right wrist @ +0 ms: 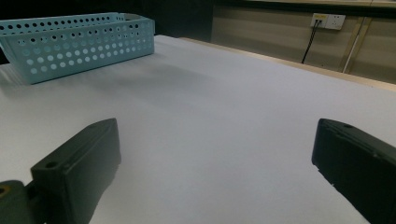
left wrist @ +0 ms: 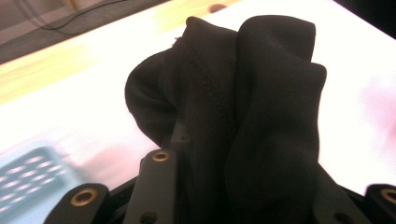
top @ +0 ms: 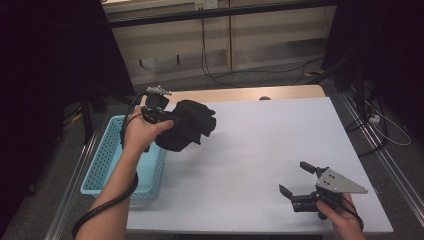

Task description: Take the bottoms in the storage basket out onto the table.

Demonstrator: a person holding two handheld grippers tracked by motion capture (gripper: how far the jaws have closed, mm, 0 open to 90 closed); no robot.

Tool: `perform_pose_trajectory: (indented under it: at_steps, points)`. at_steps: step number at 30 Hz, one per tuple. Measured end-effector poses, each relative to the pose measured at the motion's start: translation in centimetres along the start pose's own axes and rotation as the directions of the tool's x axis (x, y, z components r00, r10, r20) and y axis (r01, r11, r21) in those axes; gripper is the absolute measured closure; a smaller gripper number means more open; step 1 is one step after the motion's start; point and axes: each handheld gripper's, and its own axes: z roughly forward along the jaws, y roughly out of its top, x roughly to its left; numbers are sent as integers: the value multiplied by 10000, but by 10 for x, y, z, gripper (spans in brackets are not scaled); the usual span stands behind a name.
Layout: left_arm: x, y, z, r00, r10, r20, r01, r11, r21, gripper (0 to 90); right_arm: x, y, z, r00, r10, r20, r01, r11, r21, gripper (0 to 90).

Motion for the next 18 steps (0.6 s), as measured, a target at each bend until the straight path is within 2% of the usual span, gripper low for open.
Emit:
perform_pose_trajectory:
  at_steps: [6,10,18]
  points:
    - [-22,-14,24,9982,235,544,-228,9997,-134,698,-1,-1,-1,10000,45,71,-45,10000,52,4]
    - [-30,-22,36,9968,222,770,-208,9996,-189,698,-1,-1,0,10000,36,83,-37,10000,89,4]
    - [-53,-46,66,9905,438,1307,-392,9985,-376,696,0,-1,2,10000,18,94,-19,9999,131,3]
